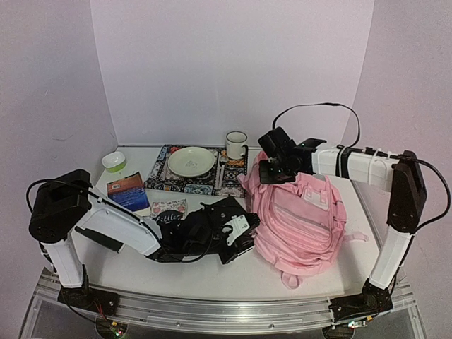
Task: Pack the student bag
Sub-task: Unzip the largest pocket of the student bag.
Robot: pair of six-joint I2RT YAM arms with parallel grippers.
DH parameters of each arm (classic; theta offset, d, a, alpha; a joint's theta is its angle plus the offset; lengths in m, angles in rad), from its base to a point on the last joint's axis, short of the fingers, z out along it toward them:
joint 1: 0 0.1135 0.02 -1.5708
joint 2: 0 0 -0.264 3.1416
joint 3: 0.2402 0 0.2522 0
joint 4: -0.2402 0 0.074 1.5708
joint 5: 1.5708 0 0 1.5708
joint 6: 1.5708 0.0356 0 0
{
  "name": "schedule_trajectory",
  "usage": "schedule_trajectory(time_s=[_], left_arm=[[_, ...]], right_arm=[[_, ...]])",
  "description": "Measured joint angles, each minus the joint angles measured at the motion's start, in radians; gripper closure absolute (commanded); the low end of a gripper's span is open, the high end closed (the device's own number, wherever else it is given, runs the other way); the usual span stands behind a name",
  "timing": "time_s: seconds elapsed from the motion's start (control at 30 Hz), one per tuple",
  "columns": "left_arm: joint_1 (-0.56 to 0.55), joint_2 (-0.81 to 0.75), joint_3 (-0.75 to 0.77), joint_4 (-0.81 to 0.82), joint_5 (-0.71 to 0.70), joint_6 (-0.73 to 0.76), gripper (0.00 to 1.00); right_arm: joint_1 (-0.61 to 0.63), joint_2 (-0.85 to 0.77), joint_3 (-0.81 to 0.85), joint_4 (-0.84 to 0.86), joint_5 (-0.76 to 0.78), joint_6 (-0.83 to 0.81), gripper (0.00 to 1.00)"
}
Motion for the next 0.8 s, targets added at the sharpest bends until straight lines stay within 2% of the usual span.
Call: schedule_trajectory(time_s=[0.13,0.27,0.4,0.53,0.67,0.8], left_arm=[[-0.016,-0.007,0.000,-0.006,0.029,-0.045,1.00],[-0.012,-0.007,-0.006,-0.017,0.018,-0.092,1.00],[-0.009,-0.007,-0.020,-0.032,0.015,-0.115,1.00],[0.002,-0.007,-0.021,-0.067,0.035,-0.119,1.00],[0.012,-0.007,-0.025,-0.078,0.047,-0.136,1.00],[0.015,-0.013,-0.025,-0.078,0.050,-0.152,1.00]], right_arm=[[-0.023,0.086,0.096,-0.007,0.056,0.014,0.98],[-0.025,0.145,0.147,-0.030,0.056,0.015,0.79],[-0.033,0.136,0.145,-0.022,0.002,0.000,0.61],[-0.048,0.038,0.045,-0.018,-0.072,0.008,0.49],[-0.039,-0.083,-0.043,-0.043,-0.144,0.034,0.42],[0.023,-0.142,-0.070,-0.079,-0.210,0.058,0.37]])
